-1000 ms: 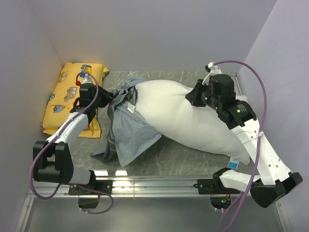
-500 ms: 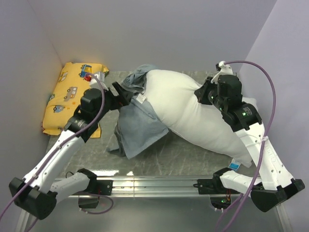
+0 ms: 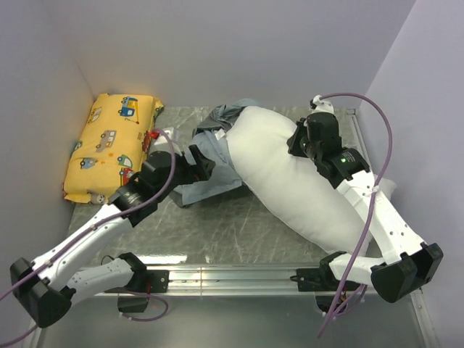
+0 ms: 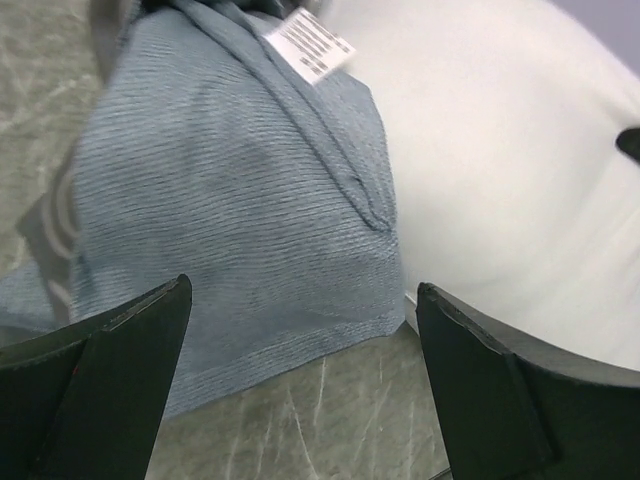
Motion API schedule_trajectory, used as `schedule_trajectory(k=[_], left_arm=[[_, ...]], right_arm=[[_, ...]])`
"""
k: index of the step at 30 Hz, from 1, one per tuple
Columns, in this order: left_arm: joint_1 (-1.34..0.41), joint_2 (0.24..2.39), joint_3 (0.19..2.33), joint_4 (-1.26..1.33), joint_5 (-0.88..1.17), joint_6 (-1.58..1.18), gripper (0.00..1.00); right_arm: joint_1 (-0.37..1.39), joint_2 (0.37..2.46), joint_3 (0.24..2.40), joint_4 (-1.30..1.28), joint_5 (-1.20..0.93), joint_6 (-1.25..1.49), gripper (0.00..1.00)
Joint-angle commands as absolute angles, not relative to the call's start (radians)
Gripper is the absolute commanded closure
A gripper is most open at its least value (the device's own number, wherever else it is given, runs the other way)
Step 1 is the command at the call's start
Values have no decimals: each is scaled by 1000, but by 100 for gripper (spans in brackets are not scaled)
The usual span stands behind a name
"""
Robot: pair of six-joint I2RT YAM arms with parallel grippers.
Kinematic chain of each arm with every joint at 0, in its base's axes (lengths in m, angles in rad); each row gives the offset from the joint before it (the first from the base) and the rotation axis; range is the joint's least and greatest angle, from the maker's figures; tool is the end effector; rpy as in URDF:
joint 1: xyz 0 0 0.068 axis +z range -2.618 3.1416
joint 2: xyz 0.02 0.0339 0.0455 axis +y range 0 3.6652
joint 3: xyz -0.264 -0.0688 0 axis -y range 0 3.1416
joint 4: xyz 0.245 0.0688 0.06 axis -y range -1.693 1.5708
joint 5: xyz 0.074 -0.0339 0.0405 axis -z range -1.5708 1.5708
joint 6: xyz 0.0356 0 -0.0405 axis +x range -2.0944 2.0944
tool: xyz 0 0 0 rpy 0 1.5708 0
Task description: Remove the pillowcase from the pillow
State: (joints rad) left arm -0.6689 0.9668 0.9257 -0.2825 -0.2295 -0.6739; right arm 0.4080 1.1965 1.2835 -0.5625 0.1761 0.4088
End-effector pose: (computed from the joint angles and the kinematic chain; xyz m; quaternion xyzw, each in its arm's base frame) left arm 0.1779 -0.1303 0.3461 -0.0689 0.8063 -0.2881 0.5120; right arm 0.2405 0.0972 0.3904 0.0461 0.8504 0.1371 0.5058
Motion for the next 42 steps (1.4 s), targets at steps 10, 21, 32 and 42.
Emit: schedule_trajectory(k=[10, 21, 32, 42], left_arm=[[-710, 1242, 845, 178, -290, -745, 3], [-617, 1255, 773, 3, -572, -885, 99], [-285, 1269, 701, 26, -454, -936, 99], [-112, 1229, 724, 17, -327, -951, 99]], right_arm=[[463, 1146, 1339, -348, 209, 430, 100], [463, 1095, 1348, -377, 198, 407, 100], [463, 1028, 1393, -425, 215, 387, 100], [462, 1043, 1568, -446, 203, 387, 100]])
